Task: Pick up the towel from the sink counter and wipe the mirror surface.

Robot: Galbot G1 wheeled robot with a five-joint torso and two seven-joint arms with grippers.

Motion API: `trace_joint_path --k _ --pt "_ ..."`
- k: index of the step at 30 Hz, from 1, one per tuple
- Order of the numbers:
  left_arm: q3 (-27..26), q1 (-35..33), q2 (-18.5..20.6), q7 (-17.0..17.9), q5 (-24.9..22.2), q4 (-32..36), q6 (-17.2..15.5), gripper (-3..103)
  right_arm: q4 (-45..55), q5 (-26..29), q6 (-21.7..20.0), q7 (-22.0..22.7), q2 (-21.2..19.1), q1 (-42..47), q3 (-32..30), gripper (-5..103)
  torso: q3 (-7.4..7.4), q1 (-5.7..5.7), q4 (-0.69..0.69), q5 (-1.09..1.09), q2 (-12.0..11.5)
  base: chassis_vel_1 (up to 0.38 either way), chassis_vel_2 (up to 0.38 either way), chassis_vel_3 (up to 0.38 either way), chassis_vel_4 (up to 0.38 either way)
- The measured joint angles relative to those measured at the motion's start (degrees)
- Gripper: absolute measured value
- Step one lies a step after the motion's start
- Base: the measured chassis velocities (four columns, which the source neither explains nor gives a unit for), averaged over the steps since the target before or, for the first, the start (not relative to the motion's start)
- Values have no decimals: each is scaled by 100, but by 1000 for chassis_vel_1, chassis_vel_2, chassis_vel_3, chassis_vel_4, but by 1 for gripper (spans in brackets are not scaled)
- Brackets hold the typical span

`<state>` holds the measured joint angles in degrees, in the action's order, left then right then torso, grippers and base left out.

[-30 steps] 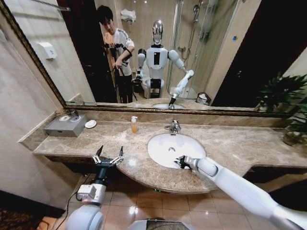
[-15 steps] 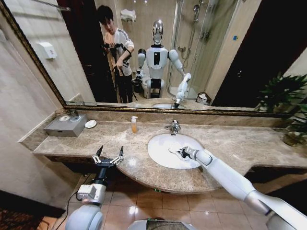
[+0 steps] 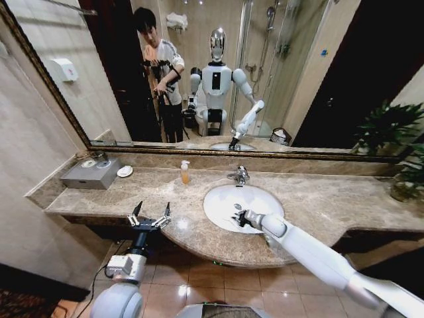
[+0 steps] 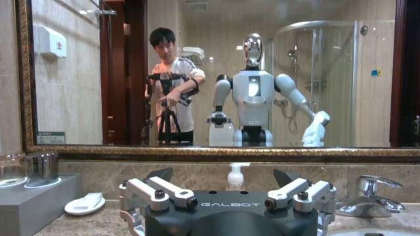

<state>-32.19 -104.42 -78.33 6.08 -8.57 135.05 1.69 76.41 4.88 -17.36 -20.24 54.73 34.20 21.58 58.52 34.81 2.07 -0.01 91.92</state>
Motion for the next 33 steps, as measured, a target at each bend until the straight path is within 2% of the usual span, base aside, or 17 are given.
trace_joint_path --k 2,6,10,12,14,15,17,18,22,23,25,27,28,30,31,33 --pt "0 0 0 0 0 0 0 100 -354 -50 61 191 219 -86 -76 9 0 0 0 1 0 0 0 0 0" --pt "0 0 -1 0 0 0 0 100 -563 -119 28 444 252 -115 -232 9 0 0 0 2 0 0 0 0 0" --pt "0 0 0 0 0 0 0 100 -207 -114 -163 456 -123 43 -442 9 0 1 -1 2 0 0 0 0 0" --pt "0 0 0 -1 0 0 0 100 273 -23 -213 442 -578 333 -707 9 0 1 -7 0 0 0 0 0 0" --pt "0 0 0 0 0 0 0 100 405 17 -220 445 -683 418 -782 9 0 1 -7 1 0 0 0 0 0" --pt "0 0 0 -1 0 0 0 100 849 187 -257 509 -958 722 -1071 9 0 1 -6 1 0 0 0 0 0" --pt "0 0 0 0 0 0 0 100 1517 595 -330 764 -1259 1142 -1360 9 0 0 -1 4 0 0 0 0 0" --pt "0 0 0 0 0 0 0 100 1517 595 -330 764 -1259 1142 -1360 9 0 0 -1 4 0 0 0 0 0" --pt "0 0 0 0 0 0 0 100 2324 1025 -499 1336 -1538 1755 -1761 9 0 0 0 2 0 0 0 0 0" --pt "0 0 0 0 0 0 0 100 2324 1025 -499 1336 -1538 1755 -1761 9 0 0 0 2 0 0 0 0 0" --pt "-1 0 0 1 1 0 0 100 2865 1394 -725 1828 -1622 2195 -2217 9 0 0 -2 3 0 0 0 0 0" --pt "1 0 -1 -3 0 0 0 100 2977 1493 -766 1938 -1642 2293 -2343 9 -1 -1 -1 2 0 0 0 0 0" --pt "0 0 0 0 1 0 0 100 3271 1842 -872 2252 -1715 2560 -2767 9 0 0 0 0 0 0 0 0 0" --pt "0 0 0 -1 0 0 0 100 3500 2241 -956 2406 -1787 2855 -3482 9 -1 -1 -1 0 0 0 0 0 0" --pt "0 0 0 -1 0 0 0 100 3500 2241 -956 2406 -1787 2855 -3482 9 -1 -1 -1 0 0 0 0 0 0" --pt "0 0 0 0 0 0 0 100 3553 2507 -1080 2420 -1814 3041 -4293 9 0 0 -1 0 1 0 0 0 0"
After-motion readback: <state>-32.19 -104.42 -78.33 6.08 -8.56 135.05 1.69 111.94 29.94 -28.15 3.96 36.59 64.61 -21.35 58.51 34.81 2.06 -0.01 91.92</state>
